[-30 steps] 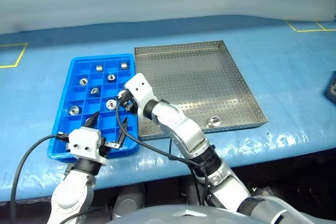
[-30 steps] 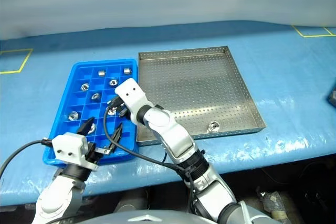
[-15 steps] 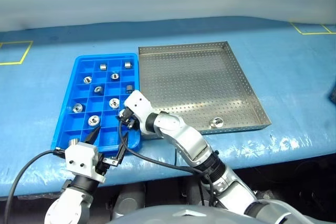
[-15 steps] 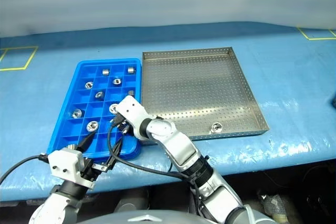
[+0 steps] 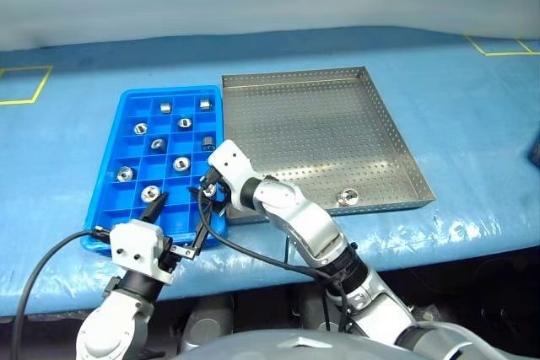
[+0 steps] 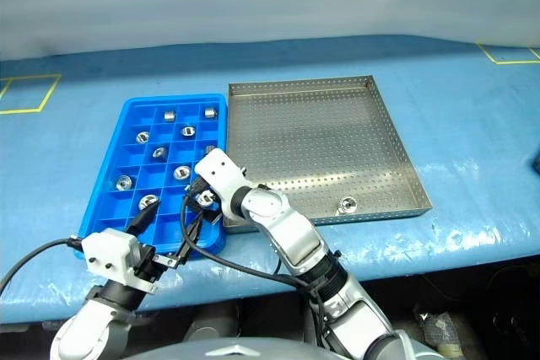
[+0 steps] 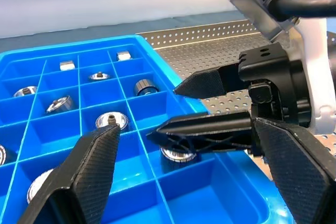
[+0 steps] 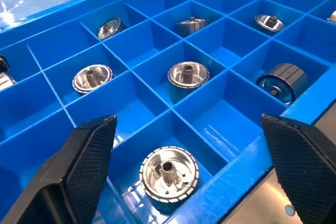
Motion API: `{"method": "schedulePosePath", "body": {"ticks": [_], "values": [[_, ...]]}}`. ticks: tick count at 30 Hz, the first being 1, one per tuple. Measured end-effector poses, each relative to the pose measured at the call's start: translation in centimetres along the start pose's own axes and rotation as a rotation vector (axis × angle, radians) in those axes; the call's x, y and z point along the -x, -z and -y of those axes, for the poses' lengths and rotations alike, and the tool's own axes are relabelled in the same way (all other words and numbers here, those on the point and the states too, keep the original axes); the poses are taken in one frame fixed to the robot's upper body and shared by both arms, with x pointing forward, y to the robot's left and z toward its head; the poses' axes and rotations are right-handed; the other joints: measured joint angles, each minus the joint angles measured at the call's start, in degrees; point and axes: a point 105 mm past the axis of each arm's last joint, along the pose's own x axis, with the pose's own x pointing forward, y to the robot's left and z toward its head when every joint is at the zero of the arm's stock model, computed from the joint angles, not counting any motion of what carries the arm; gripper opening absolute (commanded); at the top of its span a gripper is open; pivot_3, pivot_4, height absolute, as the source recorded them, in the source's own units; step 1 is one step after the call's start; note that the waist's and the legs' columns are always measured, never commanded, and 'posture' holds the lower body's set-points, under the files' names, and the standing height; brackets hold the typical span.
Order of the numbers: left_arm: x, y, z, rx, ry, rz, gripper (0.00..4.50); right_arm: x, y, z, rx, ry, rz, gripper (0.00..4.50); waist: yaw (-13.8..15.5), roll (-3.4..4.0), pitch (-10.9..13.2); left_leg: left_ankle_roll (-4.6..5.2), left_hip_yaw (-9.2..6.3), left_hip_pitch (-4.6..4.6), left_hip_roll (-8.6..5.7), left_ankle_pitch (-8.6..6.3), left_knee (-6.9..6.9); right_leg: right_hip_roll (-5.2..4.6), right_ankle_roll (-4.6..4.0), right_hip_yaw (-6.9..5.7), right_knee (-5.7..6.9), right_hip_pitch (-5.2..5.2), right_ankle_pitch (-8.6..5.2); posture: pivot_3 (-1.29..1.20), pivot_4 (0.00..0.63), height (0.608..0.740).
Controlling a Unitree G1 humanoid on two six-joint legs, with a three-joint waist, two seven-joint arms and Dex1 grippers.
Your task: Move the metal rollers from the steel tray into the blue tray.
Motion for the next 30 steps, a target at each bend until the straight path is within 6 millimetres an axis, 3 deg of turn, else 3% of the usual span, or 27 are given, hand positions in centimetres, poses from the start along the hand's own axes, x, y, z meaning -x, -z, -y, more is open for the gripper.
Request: {"method": "schedulePosePath", "body": {"ticks": [4,8,14,21,30], "values": [[-0.8,-0.6,0.3,-0.009,0.043,0.026,4.50,1.4,-0.1,3.0,-0.070,0.132,-0.012,4.45,0.0,0.00,0.0,0.00,0.00,-0.05,-0.01,0.00,0.07,-0.01,0.02,0.00,0.00,0.01,0.02,0.09,0.150,0.740],[-1.7,-0.6,0.8,-0.015,0.103,0.034,4.50,4.4,0.2,7.6,-0.134,0.288,-0.078,4.45,-0.6,0.01,0.0,0.00,0.01,-0.06,-0.02,0.00,0.11,-0.01,0.05,0.01,-0.01,0.01,0.04,0.04,0.150,0.740],[-3.1,-0.8,1.4,-0.030,0.189,0.050,4.50,8.9,1.5,12.1,-0.174,0.464,-0.210,4.45,-2.8,0.07,0.0,0.01,0.05,-0.03,-0.02,0.00,0.07,0.00,0.03,0.03,0.01,0.01,0.05,-0.03,0.150,0.740],[-4.1,-0.4,2.7,-0.001,0.284,0.047,4.50,12.2,2.7,13.0,-0.255,0.544,-0.322,4.45,-4.7,0.09,0.0,0.02,0.10,-0.02,-0.02,0.00,0.12,-0.01,0.08,0.09,0.02,0.05,0.08,-0.07,0.150,0.740],[-4.4,0.2,4.0,0.041,0.326,0.037,4.50,15.6,6.5,13.2,-0.371,0.581,-0.490,4.45,-5.3,0.13,-0.1,0.03,0.14,0.02,-0.03,-0.01,0.16,-0.01,0.11,0.14,0.01,0.12,0.09,-0.06,0.150,0.740]]}}
